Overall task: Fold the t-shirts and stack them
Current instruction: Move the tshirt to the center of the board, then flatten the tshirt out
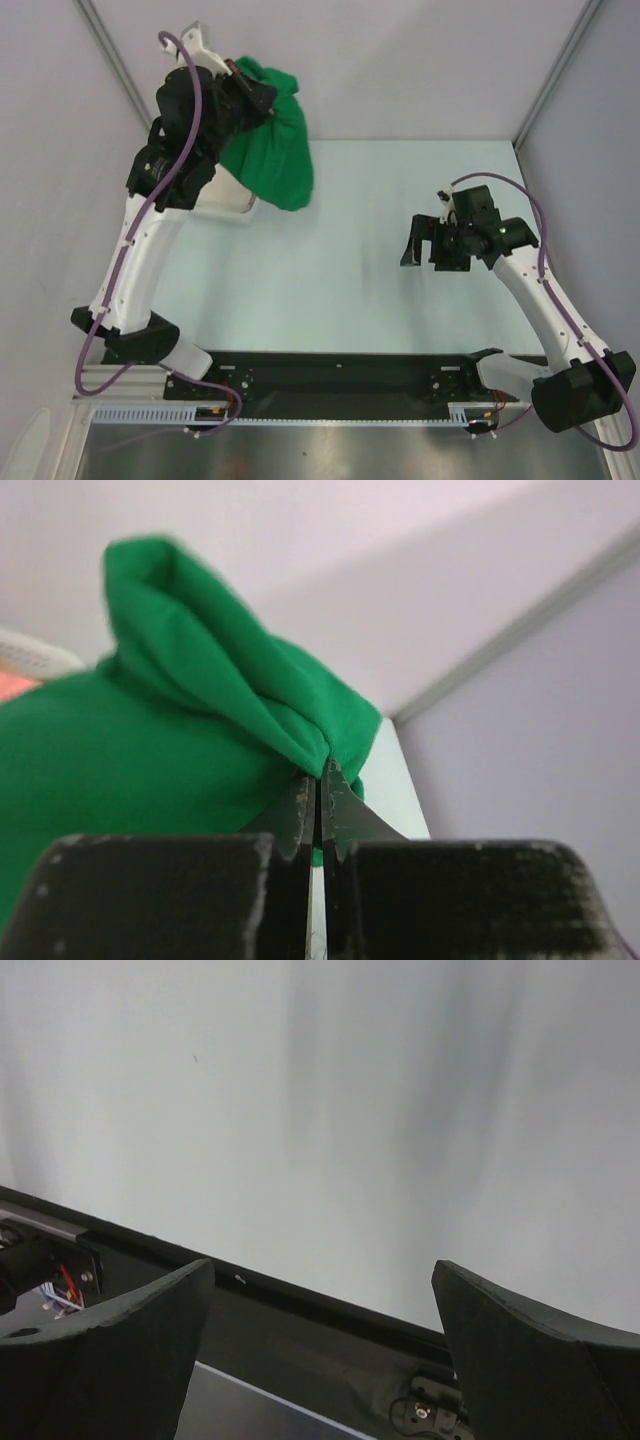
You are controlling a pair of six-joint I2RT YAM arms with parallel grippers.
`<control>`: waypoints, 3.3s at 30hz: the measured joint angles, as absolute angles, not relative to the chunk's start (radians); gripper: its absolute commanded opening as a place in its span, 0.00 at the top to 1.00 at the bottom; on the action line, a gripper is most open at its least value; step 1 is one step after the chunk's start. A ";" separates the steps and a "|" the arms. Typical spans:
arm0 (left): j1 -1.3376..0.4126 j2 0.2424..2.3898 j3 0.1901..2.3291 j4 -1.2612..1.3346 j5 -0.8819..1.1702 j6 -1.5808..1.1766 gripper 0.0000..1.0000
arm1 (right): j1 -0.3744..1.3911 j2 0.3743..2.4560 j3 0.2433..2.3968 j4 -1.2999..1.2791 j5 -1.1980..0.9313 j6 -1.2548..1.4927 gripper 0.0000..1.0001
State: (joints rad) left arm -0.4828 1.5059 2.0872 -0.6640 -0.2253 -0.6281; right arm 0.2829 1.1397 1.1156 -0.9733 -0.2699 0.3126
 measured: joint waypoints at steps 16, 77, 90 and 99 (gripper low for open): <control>-0.657 1.211 1.178 -0.818 -0.146 -0.548 0.33 | 0.284 1.154 1.133 -0.955 -0.261 0.330 0.13; -0.610 1.334 1.502 -0.852 -0.100 -0.462 0.06 | 0.717 1.592 1.283 -0.646 -0.530 0.610 0.23; -0.804 1.480 1.352 -0.776 0.102 -0.469 0.40 | -0.004 1.170 1.097 -0.841 -0.301 0.495 0.44; -1.123 1.877 1.445 -0.749 0.208 -0.344 0.47 | -0.052 1.280 1.052 -0.910 -0.228 0.441 0.36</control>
